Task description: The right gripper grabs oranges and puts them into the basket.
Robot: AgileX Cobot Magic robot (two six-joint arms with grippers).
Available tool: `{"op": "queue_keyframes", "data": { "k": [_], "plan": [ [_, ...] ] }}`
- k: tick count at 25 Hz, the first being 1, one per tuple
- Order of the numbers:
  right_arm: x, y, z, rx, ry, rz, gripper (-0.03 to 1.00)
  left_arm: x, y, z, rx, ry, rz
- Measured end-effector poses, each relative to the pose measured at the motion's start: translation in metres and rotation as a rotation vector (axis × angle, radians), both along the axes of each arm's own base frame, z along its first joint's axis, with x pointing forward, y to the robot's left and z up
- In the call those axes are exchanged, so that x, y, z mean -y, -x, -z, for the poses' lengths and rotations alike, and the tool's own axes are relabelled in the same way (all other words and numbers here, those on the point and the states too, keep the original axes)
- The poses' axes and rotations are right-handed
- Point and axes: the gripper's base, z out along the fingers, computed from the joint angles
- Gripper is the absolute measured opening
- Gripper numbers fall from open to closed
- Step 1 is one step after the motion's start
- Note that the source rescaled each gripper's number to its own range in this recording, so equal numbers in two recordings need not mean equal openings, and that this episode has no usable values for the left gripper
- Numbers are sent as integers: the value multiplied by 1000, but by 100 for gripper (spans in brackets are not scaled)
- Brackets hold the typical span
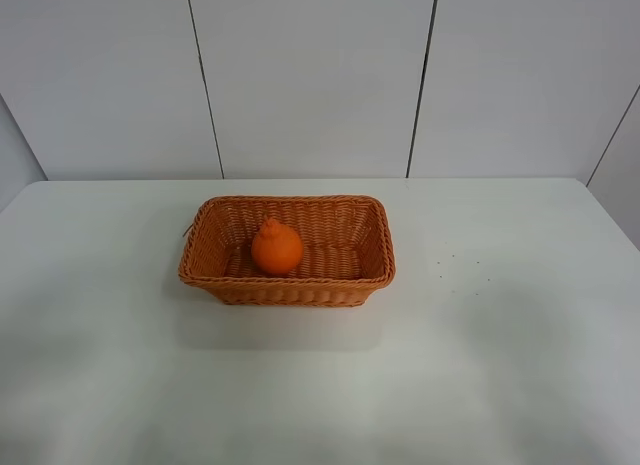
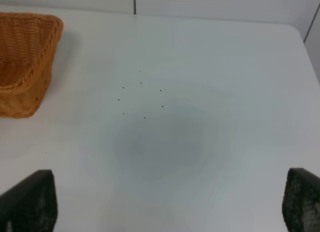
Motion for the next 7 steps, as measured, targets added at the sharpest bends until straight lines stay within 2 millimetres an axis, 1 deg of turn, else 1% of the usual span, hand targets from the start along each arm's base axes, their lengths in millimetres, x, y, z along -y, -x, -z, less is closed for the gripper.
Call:
{"op": "queue_keyframes", "data": {
  "k": [7],
  "plan": [
    [0, 0, 0, 1, 0, 0, 100, 0, 0, 0, 0, 0, 0]
  ]
}}
